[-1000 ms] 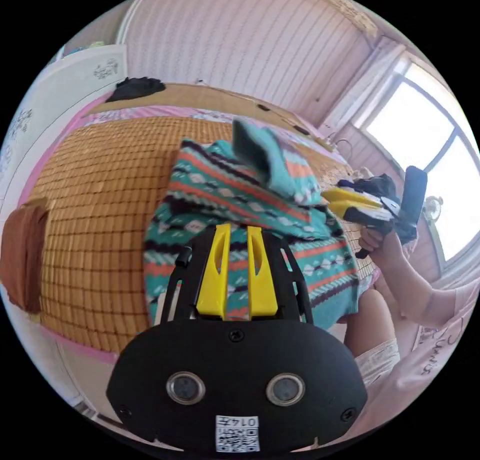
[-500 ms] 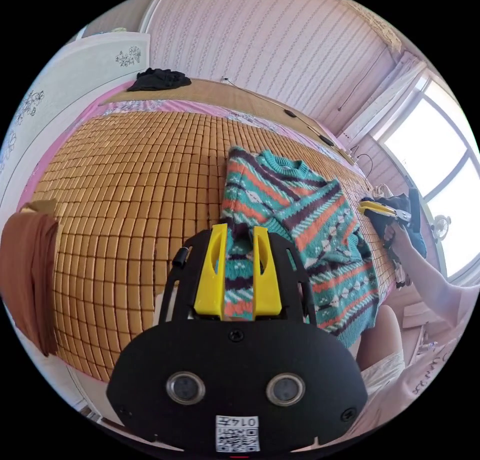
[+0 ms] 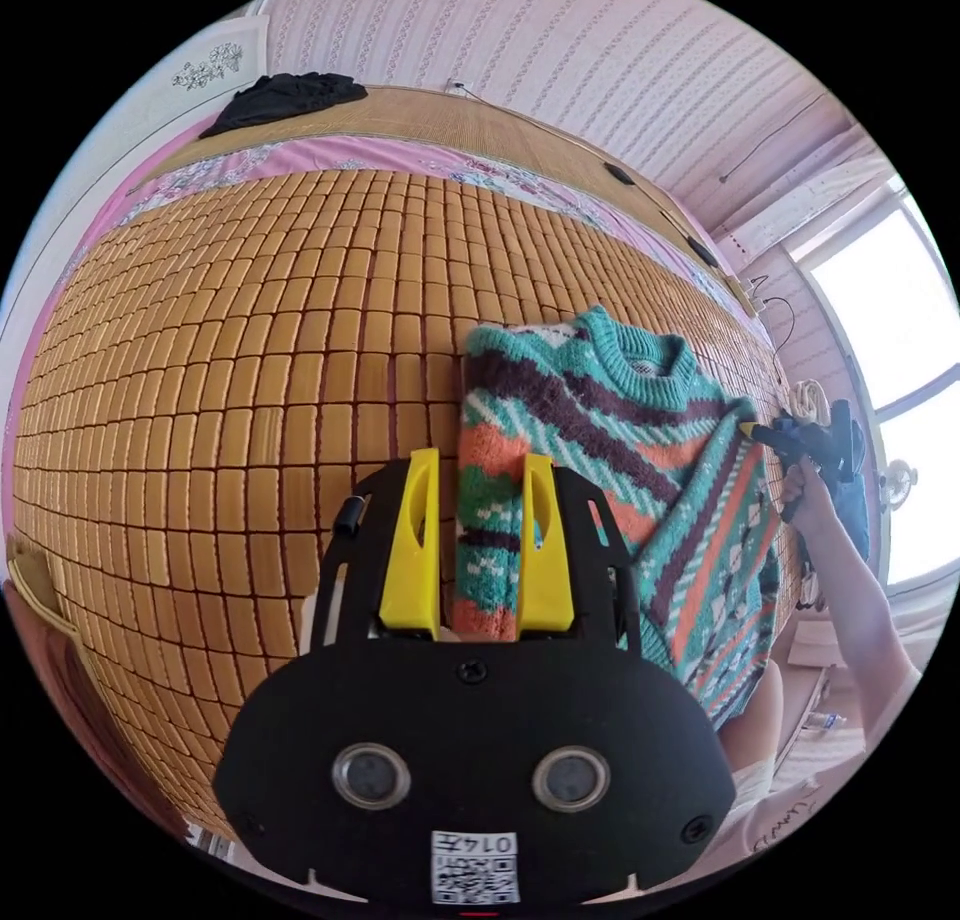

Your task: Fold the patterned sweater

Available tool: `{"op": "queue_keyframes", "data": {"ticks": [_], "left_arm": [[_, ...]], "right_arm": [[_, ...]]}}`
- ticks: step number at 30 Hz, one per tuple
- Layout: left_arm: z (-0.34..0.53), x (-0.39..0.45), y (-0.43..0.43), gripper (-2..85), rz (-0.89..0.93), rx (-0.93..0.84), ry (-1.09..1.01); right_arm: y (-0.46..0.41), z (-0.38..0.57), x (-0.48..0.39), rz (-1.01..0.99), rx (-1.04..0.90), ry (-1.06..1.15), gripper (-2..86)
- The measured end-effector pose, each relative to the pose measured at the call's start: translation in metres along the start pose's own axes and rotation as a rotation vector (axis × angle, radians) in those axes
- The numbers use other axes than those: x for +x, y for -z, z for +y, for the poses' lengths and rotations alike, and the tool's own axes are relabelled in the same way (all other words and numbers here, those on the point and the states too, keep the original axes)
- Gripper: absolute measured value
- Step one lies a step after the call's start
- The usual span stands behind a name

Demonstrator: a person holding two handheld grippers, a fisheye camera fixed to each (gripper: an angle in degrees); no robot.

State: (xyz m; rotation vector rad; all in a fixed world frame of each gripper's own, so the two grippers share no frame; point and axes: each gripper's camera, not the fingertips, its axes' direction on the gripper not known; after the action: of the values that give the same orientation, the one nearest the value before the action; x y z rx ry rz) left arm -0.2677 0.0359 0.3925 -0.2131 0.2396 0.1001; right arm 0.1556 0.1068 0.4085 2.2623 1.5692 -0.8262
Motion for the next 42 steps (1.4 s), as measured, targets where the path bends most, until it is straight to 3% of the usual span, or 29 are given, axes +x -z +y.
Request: {"op": "queue_keyframes", "data": {"ticks": [2, 4, 6, 12, 15, 17, 19, 23, 28, 35, 39, 42], "left_arm": [[-0.002, -0.008, -0.001, 8.7, 0.06, -0.021, -0.001], [-0.003, -0.015, 0.002, 5.6, 0.117, -0.017, 0.03], [-0.002, -0.012, 0.011, 5.2, 0.108, 0.014, 0.005], [0.01, 0.002, 0.078, 5.0, 0.192, 0.217, -0.094], [0.048, 0.004, 0.122, 4.8, 0.235, 0.283, -0.207], [0.086, 0.0, 0.139, 4.4, 0.252, 0.269, -0.259], [0.148, -0.015, 0.148, 1.7, 0.243, 0.201, -0.216], [0.24, -0.04, 0.148, 3.1, 0.168, 0.103, -0.09], [0.314, -0.034, 0.136, 6.4, 0.174, 0.035, 0.046], [0.301, -0.014, 0.091, 11.2, 0.223, 0.037, 0.153], [0.284, -0.005, 0.062, 7.7, 0.278, -0.084, 0.144], [0.281, 0.005, 0.085, 6.1, 0.209, -0.044, 0.073]], "right_arm": [[0.0, 0.011, 0.051, -0.291, 0.036, -0.213, 6.1], [0.001, 0.02, 0.068, -0.42, 0.07, -0.279, 5.8], [0.011, 0.02, 0.064, -0.405, 0.08, -0.259, 5.6], [0.088, 0.015, 0.014, -0.422, 0.187, 0.001, 5.2], [0.141, 0.049, -0.016, -0.454, 0.24, 0.252, 5.4], [0.168, 0.103, -0.039, -0.382, 0.187, 0.482, 5.7], [0.171, 0.152, -0.05, -0.252, 0.093, 0.562, 6.3], [0.145, 0.253, -0.038, 0.019, -0.115, 0.396, 5.9], [0.132, 0.312, -0.04, -0.095, -0.071, 0.132, 11.2], [0.11, 0.301, -0.09, -0.098, -0.016, 0.01, 13.5], [0.105, 0.282, -0.126, -0.028, -0.116, 0.028, 8.4], [0.129, 0.275, -0.147, -0.072, -0.116, 0.059, 6.4]]}}
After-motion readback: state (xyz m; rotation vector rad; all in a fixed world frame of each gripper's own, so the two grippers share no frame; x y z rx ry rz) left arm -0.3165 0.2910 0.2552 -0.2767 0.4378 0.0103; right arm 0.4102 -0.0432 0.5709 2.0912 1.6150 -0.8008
